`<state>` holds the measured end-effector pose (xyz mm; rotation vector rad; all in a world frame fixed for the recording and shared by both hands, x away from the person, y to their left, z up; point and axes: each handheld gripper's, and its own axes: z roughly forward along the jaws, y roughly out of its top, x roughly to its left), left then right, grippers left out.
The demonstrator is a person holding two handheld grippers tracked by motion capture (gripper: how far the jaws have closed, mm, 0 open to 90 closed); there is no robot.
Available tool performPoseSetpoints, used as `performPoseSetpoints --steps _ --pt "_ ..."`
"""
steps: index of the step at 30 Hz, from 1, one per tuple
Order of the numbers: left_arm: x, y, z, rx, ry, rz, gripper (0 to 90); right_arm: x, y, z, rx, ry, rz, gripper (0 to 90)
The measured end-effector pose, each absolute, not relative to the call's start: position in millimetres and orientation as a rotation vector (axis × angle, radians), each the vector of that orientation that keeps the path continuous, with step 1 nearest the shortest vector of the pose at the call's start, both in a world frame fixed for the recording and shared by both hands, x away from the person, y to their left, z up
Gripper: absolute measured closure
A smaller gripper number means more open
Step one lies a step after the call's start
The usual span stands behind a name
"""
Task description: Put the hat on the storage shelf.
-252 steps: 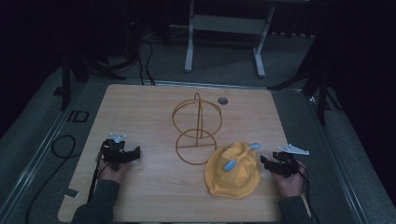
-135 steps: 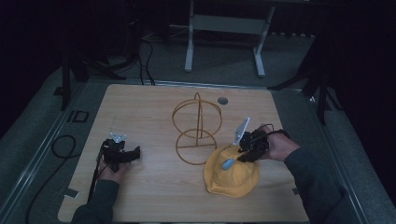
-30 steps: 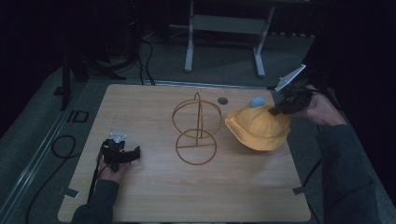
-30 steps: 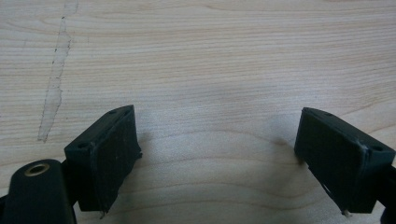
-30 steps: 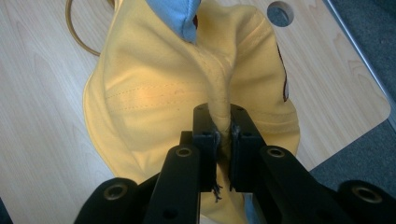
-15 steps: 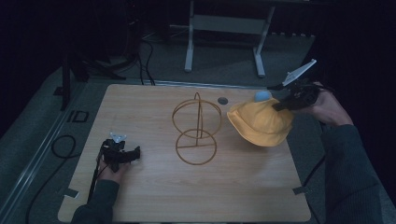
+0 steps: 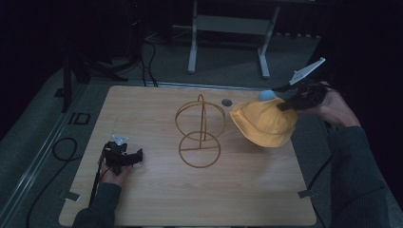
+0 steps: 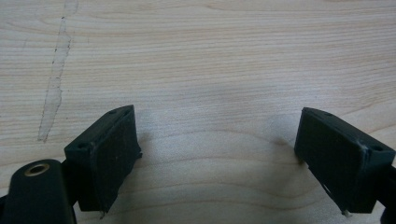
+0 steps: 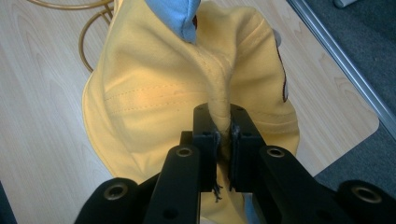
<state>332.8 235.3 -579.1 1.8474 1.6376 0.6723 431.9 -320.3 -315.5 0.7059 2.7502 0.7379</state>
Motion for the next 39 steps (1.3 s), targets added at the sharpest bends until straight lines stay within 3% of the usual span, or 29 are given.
performPoseSetpoints --steps 39 --pt "332.8 235.3 -579.2 1.846 1.638 0.672 13.5 429.1 -308.0 -290.1 0.64 2.743 0.845 83.7"
